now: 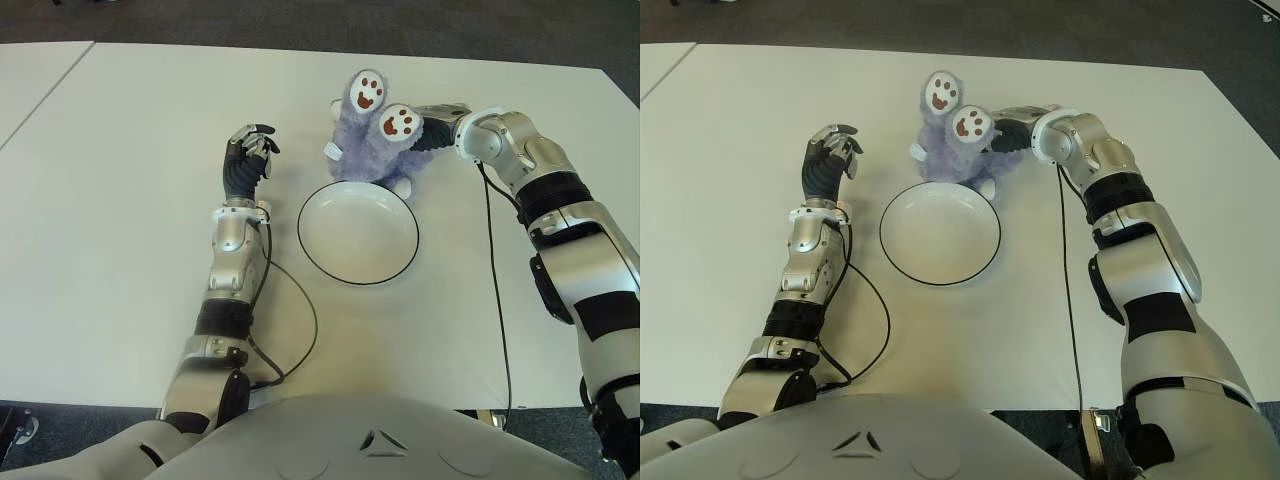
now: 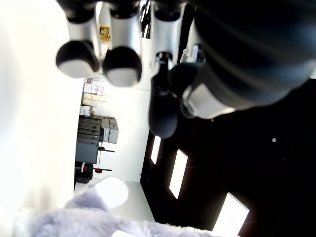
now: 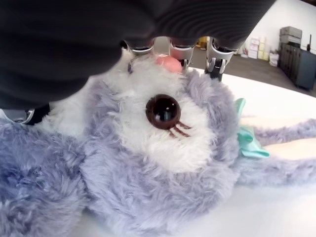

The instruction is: Put the doll into the plate.

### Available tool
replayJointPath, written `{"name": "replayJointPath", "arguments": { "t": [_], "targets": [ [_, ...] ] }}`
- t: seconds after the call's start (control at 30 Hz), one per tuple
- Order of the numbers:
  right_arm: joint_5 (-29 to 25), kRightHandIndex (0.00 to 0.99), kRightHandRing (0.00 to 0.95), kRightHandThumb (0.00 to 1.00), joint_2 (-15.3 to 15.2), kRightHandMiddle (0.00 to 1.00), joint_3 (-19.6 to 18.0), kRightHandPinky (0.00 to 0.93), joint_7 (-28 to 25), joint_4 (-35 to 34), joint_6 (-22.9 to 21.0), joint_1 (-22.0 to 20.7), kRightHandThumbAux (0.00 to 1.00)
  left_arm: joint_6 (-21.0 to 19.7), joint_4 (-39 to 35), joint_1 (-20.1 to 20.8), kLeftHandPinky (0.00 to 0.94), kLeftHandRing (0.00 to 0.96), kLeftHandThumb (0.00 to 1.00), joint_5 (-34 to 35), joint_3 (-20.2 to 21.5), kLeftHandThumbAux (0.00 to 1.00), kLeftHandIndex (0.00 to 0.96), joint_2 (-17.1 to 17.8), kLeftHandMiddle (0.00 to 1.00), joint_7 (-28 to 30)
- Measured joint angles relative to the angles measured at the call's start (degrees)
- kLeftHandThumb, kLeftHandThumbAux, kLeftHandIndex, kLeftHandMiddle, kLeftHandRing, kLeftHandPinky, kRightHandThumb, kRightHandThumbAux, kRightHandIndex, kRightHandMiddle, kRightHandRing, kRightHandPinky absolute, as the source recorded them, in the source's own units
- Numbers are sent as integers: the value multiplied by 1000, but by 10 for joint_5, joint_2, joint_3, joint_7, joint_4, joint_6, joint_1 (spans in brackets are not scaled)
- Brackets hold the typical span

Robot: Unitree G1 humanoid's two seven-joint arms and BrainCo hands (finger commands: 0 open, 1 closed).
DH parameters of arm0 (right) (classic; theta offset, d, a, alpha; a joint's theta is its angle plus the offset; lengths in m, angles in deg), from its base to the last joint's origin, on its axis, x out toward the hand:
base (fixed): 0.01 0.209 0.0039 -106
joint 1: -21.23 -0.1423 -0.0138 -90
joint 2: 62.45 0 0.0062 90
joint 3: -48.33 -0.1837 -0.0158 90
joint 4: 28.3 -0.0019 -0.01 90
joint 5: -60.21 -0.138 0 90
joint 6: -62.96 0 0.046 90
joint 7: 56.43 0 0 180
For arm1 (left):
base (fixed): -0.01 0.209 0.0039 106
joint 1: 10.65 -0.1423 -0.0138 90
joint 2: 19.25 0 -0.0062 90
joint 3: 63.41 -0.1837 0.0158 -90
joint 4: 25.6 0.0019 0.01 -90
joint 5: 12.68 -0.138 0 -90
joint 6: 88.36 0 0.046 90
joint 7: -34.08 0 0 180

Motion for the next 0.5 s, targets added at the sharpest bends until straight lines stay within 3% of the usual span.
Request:
{"name": "replayJointPath", "arguments": {
  "t": [0.23, 0.3, 0.37, 0.5],
  "targets": [
    [-4, 77, 0, 501, 7, 0, 7, 222, 67, 43, 4, -1, 351, 0, -9, -3, 869, 890, 709, 3, -1, 706, 441, 1, 886, 0],
    [-3, 181, 62, 552, 7, 0, 12, 278, 94, 53, 9, 0, 404, -1, -12, -4, 875, 889, 709, 3, -1, 705, 442, 1, 886, 0],
    [-1, 323, 208, 651, 8, 72, 17, 378, 126, 57, 13, 3, 579, -1, -16, -6, 880, 889, 710, 2, -2, 705, 442, 1, 885, -1],
    [2, 403, 374, 715, 10, 217, 25, 483, 190, 61, 13, 15, 667, -2, -22, -9, 881, 889, 710, 0, -5, 705, 442, 2, 885, -6]
  ]
}}
